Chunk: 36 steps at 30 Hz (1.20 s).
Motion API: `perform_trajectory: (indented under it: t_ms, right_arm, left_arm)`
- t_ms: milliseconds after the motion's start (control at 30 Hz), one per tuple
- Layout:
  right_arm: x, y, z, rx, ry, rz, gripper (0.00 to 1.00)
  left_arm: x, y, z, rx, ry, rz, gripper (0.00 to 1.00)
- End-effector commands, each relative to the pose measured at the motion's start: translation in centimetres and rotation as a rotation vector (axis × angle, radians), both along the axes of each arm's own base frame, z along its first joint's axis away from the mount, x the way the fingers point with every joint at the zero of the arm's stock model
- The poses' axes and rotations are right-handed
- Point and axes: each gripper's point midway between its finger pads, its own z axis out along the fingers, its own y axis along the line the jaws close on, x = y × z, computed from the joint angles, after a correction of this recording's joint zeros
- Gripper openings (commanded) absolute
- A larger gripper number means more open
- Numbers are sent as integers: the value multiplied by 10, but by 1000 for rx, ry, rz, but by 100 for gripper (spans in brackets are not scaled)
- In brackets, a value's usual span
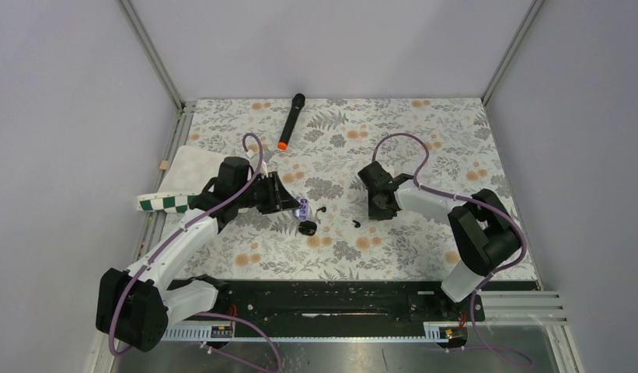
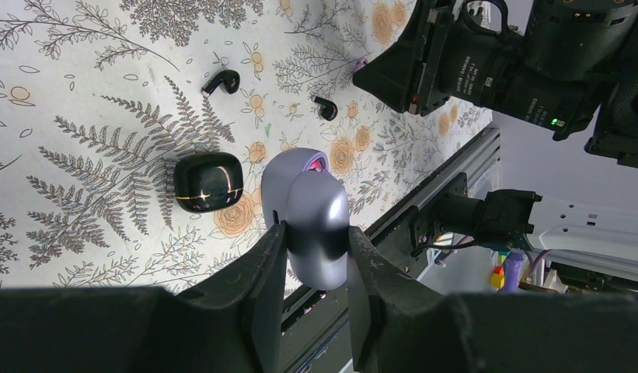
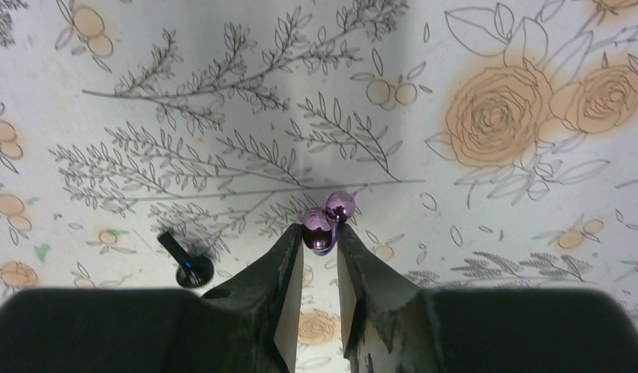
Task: Insert the wireless bluetooth earbuds into the charging case
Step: Place the right earbud at the center of the board, then pick up the left earbud from the center of the board.
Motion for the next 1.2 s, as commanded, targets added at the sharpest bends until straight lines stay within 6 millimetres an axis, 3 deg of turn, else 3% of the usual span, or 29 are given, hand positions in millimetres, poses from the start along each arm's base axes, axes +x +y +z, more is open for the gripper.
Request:
perform_trajectory:
  t_ms: [0,100,267,400,600,767,933,1167]
  right_arm:
    - [-1,5,31,11,-16,86,27]
    - [-5,6,40,19,-10,123,27]
    - [-7,9,55,44,-22,161,27]
    - [-4,8,56,29,-28,163,27]
    - [-5,3,51,37,-50,104,26]
    - [-19,20,41,178,-50,138,35]
    - [-34,41,44,300,-35,256,38]
    - [-48,52,50,243,-65,335,37]
  left_arm:
    - [9,-6,15,-33,-63,-23,0]
    - [15,-17,13,-39,-56,-44,0]
    - [24,-57,7,-45,-28,-103,0]
    - [36,-77,-3,-120,43,-95,0]
    - [36,-77,-11,-118,62,-81,0]
    - [28,-71,-15,-100,60,-86,0]
    - [20,-65,-21,-77,72,-85,0]
    - [18,-60,-16,-71,54,-66,0]
